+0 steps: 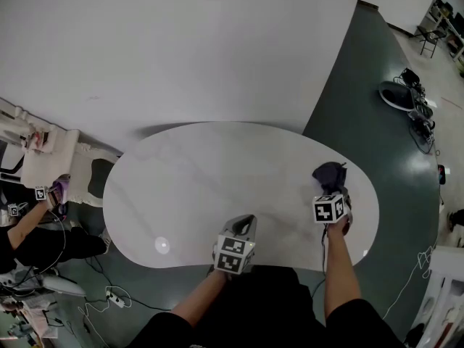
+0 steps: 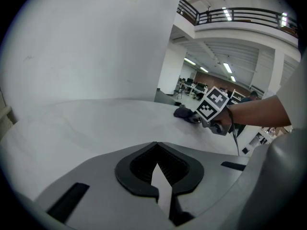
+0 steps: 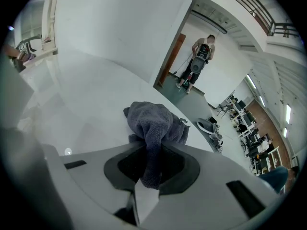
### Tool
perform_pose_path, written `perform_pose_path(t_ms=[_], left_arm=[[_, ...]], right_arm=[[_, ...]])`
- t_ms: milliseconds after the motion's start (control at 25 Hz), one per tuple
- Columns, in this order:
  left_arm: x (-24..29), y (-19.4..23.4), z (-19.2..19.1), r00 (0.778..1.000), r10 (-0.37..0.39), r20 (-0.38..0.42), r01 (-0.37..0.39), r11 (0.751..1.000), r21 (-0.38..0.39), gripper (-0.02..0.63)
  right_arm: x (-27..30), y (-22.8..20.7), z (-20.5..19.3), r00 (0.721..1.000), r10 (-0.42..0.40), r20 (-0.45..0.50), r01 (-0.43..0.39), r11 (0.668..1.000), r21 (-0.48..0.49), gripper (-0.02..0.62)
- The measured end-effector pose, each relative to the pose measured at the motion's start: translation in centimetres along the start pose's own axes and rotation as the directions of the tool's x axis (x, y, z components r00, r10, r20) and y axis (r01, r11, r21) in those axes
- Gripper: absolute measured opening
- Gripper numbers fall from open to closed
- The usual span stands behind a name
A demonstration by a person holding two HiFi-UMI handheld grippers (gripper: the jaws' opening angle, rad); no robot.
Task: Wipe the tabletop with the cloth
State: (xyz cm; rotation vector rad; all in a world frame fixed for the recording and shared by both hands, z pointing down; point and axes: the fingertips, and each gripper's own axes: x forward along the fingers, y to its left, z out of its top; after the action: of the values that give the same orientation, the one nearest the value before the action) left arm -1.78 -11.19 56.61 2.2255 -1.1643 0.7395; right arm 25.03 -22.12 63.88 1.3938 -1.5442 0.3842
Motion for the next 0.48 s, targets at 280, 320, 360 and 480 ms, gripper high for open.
perform_pose_path(t_ms=[280,320,360,480], left_arm=[[-1.4,2.3,-0.7,1.0,0.023,0.007,-0.023,0.999,-0.038,0.006],[-1.6,2.6,-0.8,1.0,0.028,0.008,-0.027,0.999,-0.045,0.006],[-1.8,2.9,-0.9,0.999,0.032,0.01,-0.031,0.998,-0.052,0.006],[-2.2,4.1,-1.4,0.999,0.047,0.021,-0.045,0.997,-0.068,0.006]], right_arm=[[-0.1,3.4,2.9,0.999,0.037,0.016,-0.036,0.998,-0.054,0.044],[-0.1,3.9,3.4,0.999,0.042,0.018,-0.041,0.997,-0.063,0.044],[-0.1,4.5,3.8,0.999,0.049,0.02,-0.047,0.997,-0.069,0.044],[-0.1,6.3,5.0,0.997,0.069,0.028,-0.066,0.994,-0.085,0.044]])
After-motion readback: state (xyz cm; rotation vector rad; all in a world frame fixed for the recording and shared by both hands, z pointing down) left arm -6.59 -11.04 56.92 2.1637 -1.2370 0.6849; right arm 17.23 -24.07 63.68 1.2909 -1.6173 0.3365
